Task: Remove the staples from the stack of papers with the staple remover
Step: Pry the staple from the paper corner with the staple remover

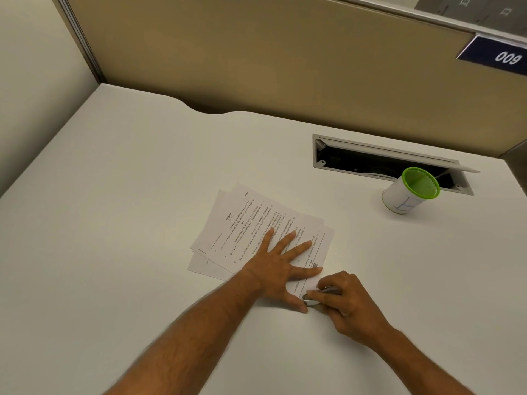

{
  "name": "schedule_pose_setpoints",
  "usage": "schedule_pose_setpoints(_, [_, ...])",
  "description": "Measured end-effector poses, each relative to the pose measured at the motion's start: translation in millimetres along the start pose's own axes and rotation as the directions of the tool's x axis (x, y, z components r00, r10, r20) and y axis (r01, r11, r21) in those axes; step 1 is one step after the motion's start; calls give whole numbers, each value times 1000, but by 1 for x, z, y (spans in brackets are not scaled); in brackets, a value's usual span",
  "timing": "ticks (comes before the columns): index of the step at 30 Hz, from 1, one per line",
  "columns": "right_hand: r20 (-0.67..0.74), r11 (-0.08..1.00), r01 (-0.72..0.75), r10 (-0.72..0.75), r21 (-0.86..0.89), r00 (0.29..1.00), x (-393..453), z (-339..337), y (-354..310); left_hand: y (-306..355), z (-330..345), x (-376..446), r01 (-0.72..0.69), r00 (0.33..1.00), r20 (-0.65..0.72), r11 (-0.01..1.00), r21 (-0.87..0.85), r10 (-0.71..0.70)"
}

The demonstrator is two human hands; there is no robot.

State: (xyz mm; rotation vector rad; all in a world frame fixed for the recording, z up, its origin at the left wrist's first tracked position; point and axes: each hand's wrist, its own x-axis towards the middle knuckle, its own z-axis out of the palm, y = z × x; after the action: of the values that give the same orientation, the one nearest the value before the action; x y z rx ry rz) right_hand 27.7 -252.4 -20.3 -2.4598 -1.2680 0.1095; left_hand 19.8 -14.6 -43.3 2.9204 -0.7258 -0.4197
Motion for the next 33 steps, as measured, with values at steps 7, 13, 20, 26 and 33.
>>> schedule_pose_setpoints(7, [43,973,-182,178,142,983,2,-3,-3,1,-2,-2,-3,1000,2,1000,-11,3])
schedule_pose_setpoints(13, [79,973,-191,182,130,980,7,-5,-7,1,-3,-2,1,1000,1,1000,-15,-1])
schedule_pose_setpoints(20, [66,973,-201,195,116,979,10,-5,-13,0,0,-1,2,1000,-9,1000,-16,-2])
schedule_pose_setpoints(26, [58,969,-203,197,142,979,10,-2,-12,0,2,0,8,1000,-19,1000,-15,-8])
schedule_pose_setpoints(33, [38,993,-99,97,64,995,9,-1,-6,0,2,1,4,1000,-2,1000,-18,-4])
